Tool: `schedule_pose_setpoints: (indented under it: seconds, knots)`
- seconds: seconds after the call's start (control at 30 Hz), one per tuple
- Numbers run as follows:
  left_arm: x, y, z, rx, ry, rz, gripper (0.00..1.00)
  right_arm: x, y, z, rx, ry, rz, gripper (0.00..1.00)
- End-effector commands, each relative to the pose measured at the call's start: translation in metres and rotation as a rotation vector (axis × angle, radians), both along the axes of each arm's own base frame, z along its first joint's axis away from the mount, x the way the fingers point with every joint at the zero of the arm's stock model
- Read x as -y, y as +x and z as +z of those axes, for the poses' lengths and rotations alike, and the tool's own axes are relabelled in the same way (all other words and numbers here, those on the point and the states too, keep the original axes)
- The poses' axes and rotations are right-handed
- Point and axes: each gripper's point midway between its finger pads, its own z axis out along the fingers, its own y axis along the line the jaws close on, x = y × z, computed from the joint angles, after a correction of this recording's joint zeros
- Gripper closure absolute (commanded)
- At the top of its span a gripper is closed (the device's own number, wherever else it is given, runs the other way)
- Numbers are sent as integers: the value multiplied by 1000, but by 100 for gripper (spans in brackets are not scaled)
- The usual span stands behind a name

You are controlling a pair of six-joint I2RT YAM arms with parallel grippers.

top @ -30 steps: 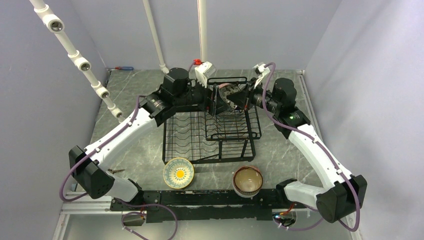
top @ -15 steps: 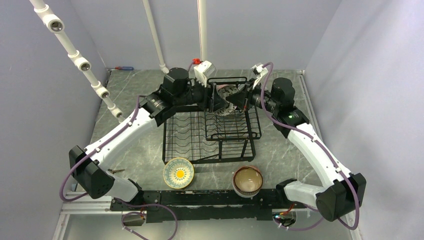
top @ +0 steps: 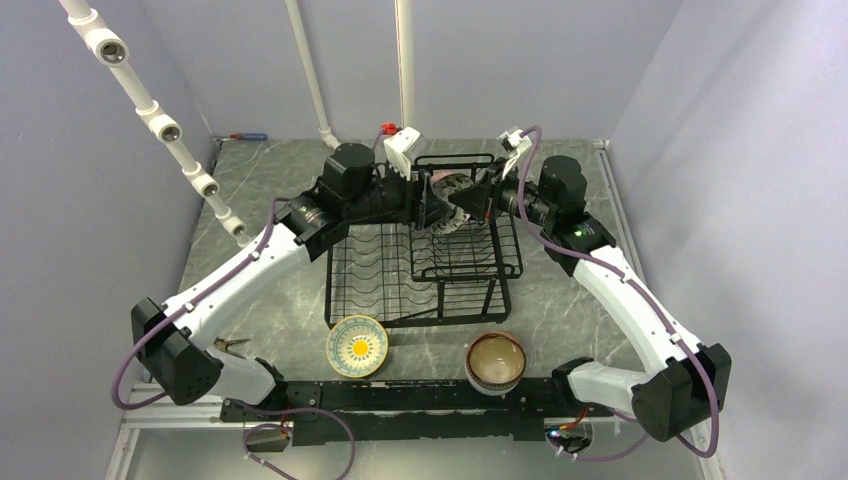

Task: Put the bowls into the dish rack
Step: Place the bowl in the dish rack.

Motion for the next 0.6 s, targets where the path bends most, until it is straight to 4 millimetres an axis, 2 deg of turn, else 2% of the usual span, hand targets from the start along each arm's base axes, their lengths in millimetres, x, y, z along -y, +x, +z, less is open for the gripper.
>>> schedule_pose_setpoints:
  seconds: [0.0, 0.17, 0.3, 0.57]
  knots:
    - [-22, 7, 19, 136, 12, 80, 97, 1, 6, 38, 97, 78, -15, 79]
    - [-30, 10, 23, 207, 5, 115, 97, -3, 7, 36, 82, 89, 6, 72]
    - [-33, 16, 20, 234, 29, 140, 97, -5, 8, 32, 69, 88, 9, 70]
    - [-32, 31, 22, 299, 72, 159, 97, 3, 10, 28, 79, 64, -37, 62]
